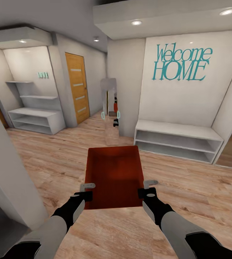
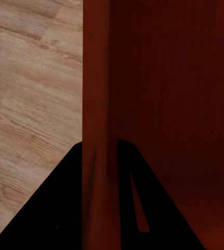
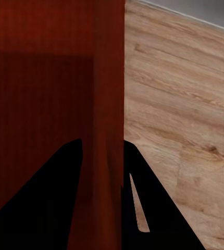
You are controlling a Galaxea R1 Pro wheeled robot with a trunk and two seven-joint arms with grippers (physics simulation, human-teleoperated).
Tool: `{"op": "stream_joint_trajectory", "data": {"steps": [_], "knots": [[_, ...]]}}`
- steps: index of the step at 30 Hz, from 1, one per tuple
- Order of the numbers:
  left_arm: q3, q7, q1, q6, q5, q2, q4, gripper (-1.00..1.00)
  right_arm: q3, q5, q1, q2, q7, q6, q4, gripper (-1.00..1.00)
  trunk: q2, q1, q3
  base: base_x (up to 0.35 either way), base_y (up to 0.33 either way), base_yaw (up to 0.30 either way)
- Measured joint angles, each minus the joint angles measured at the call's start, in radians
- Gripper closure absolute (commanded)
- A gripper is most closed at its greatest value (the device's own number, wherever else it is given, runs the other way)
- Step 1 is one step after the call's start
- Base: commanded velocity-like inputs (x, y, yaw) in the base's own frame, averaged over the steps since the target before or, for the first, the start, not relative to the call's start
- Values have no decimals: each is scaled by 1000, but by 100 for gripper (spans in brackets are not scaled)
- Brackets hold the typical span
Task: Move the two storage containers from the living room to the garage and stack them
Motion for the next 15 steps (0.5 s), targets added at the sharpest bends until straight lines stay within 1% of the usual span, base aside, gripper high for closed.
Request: {"op": "stream_joint_trajectory", "data": {"steps": [2, 5, 15], "knots": [[0, 0, 0, 0, 0, 0, 0, 100, 0, 0, 0, 0, 0, 0, 0, 100, 0, 0, 0, 322, 0, 141], [0, 0, 0, 0, 1, 0, 0, 100, -1, 1, 0, 0, 0, 0, 0, 100, 0, 0, 0, 322, 0, 63], [0, 0, 0, 0, 0, 0, 0, 100, 0, 0, 0, 0, 0, 0, 0, 100, 0, 0, 0, 322, 0, 6]]}}
